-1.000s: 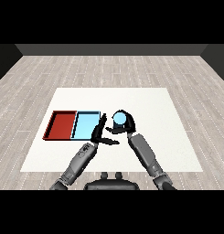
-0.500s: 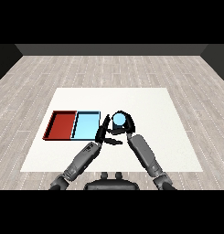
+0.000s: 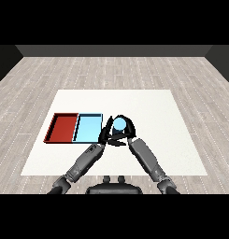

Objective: Pick the blue can and put it in the blue box

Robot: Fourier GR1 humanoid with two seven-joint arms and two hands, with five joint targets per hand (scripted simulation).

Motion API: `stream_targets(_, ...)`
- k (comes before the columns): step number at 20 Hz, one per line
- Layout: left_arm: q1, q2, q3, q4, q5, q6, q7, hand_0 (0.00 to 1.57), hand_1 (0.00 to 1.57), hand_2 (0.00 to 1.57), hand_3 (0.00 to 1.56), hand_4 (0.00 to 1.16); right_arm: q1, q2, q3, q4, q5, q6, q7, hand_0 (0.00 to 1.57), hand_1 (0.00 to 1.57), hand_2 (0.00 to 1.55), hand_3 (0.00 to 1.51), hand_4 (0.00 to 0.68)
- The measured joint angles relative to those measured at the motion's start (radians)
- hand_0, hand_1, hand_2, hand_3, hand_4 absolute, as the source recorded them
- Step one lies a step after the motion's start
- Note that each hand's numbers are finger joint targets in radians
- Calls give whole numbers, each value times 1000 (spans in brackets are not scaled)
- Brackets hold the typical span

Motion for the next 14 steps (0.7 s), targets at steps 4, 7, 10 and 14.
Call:
stream_targets(4, -23, 0, -30, 8, 25, 30, 5, 0, 0, 0, 0, 0, 13, 1, 35, -19, -5, -24, -1, 1426, 1426, 1457, 1369, 533)
stream_targets(7, -45, 1, -43, 4, 43, 50, 13, 0, 0, 0, 0, 0, -1, 1, 30, 0, -16, -13, 0, 1442, 1442, 1459, 1369, 518)
stream_targets(10, -84, 4, -51, 62, 83, 38, -19, 0, 0, 0, 0, 0, 1, -2, 48, 1, -20, -24, 1, 1468, 1468, 1468, 1374, 528)
stream_targets(14, -95, 13, -76, 74, 98, 52, -32, 0, 0, 0, 0, 0, -5, -11, 65, -10, -4, -37, 15, 1434, 1434, 1447, 1349, 515)
